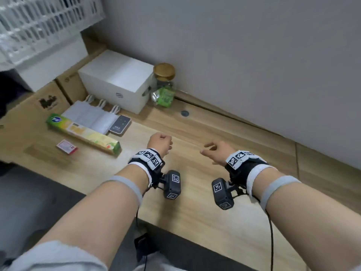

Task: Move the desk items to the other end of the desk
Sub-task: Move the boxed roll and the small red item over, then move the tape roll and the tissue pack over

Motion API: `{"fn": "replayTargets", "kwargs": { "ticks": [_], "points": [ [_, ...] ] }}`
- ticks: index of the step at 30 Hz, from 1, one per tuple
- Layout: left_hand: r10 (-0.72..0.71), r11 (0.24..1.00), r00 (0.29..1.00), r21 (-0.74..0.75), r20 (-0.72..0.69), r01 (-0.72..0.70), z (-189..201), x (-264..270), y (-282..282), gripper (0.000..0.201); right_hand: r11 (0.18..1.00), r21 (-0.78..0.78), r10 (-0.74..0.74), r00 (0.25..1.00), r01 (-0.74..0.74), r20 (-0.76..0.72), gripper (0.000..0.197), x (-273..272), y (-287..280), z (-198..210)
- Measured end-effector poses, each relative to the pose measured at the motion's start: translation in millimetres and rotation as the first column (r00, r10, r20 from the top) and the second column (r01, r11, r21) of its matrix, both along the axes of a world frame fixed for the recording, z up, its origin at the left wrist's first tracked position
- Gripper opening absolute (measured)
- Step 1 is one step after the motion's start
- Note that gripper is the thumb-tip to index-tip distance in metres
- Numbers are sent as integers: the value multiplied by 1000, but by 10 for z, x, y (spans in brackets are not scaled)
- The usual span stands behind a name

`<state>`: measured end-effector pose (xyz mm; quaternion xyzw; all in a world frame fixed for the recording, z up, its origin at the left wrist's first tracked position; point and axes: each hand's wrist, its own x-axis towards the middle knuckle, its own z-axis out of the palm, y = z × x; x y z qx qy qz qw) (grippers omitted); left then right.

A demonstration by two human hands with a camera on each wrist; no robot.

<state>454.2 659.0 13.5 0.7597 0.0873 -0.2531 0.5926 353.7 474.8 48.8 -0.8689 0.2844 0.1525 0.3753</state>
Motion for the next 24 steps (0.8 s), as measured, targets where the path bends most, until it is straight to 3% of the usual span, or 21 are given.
{"fn": "replayTargets", "kwargs": {
  "ticks": [4, 9, 15, 24],
  "points": [
    [-190, 981, 982, -46, 23, 191, 191, -917, -1296, 28, 981, 22, -195, 979, 194, 61, 25, -1250, -1007, 251],
    [-457, 881, 889, -122, 38, 458, 434, -2388, -2726, 11, 905, 13, -424, 898, 425, 118, 22, -2845, -2118, 452],
    [-755, 643, 650, -97, 87, 760, 679, -3660, -3977, 10, 721, 78, -690, 701, 689, 179, 7, -4349, -3013, 588],
    [-946, 285, 299, -112, 126, 952, 786, -5267, -5345, 11, 340, 20, -907, 323, 940, 270, 9, -6356, -3640, 506]
  ]
}}
